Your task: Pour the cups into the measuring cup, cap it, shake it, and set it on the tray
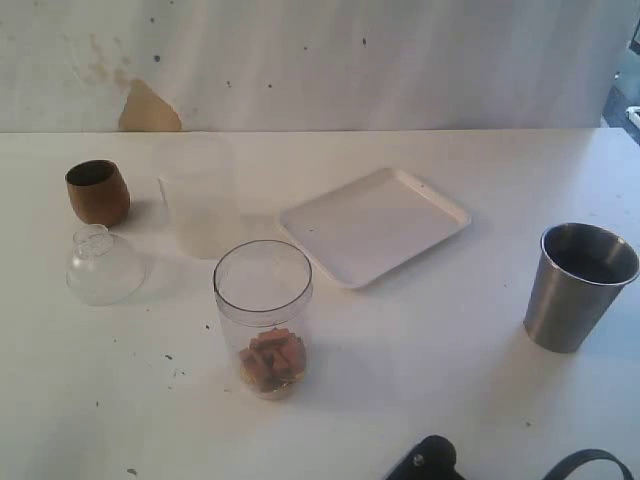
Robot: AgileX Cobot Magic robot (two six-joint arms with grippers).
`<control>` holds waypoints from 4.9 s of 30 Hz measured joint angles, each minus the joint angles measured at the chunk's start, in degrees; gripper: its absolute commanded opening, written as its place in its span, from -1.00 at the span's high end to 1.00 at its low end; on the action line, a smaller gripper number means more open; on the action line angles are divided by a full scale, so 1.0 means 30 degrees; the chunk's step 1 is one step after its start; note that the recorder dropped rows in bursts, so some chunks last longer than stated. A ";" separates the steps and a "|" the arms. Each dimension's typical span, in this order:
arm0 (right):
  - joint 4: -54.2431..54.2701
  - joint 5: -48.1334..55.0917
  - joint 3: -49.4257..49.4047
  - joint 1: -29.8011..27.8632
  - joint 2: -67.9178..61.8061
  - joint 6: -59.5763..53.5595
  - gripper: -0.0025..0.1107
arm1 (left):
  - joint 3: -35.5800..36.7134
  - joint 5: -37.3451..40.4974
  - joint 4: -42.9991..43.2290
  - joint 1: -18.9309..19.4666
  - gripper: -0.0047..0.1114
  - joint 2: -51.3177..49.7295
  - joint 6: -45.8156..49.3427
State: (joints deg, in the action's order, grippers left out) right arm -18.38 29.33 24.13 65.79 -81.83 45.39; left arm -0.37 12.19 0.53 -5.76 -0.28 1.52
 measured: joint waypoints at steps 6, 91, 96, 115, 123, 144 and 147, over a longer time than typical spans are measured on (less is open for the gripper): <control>0.2047 0.0327 0.0069 0.0044 0.0075 -0.2086 0.96 | 0.0000 0.0000 0.0000 0.0000 0.92 0.0000 0.0000; 0.2722 0.7770 0.2784 0.6567 0.1346 -0.6127 0.05 | 0.0000 0.0000 0.0000 0.0000 0.92 0.0000 0.0000; 0.0484 0.7814 0.2784 0.8195 0.0029 -0.4376 0.05 | 0.0000 0.0000 0.0000 0.0000 0.92 0.0000 0.0000; -0.3001 0.6499 0.3468 0.8968 -0.3874 -0.2144 0.05 | 0.0000 0.0000 0.0000 0.0000 0.92 0.0000 0.0000; -0.2884 0.6616 0.3468 0.8968 -0.4492 -0.2144 0.05 | 0.0000 0.0000 0.0000 0.0000 0.92 0.0000 0.0000; -0.2811 0.7903 0.3616 0.9121 -0.5202 -0.2144 0.96 | 0.0000 0.0000 0.0000 0.0000 0.92 0.0000 0.0000; -0.2730 0.8445 0.3616 0.9121 -0.3625 -0.2182 0.96 | 0.0000 0.0000 0.0000 0.0000 0.92 0.0000 0.0000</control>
State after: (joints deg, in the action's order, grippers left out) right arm -26.57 54.66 34.98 93.15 -92.71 38.85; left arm -0.37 12.19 0.53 -5.76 -0.28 1.52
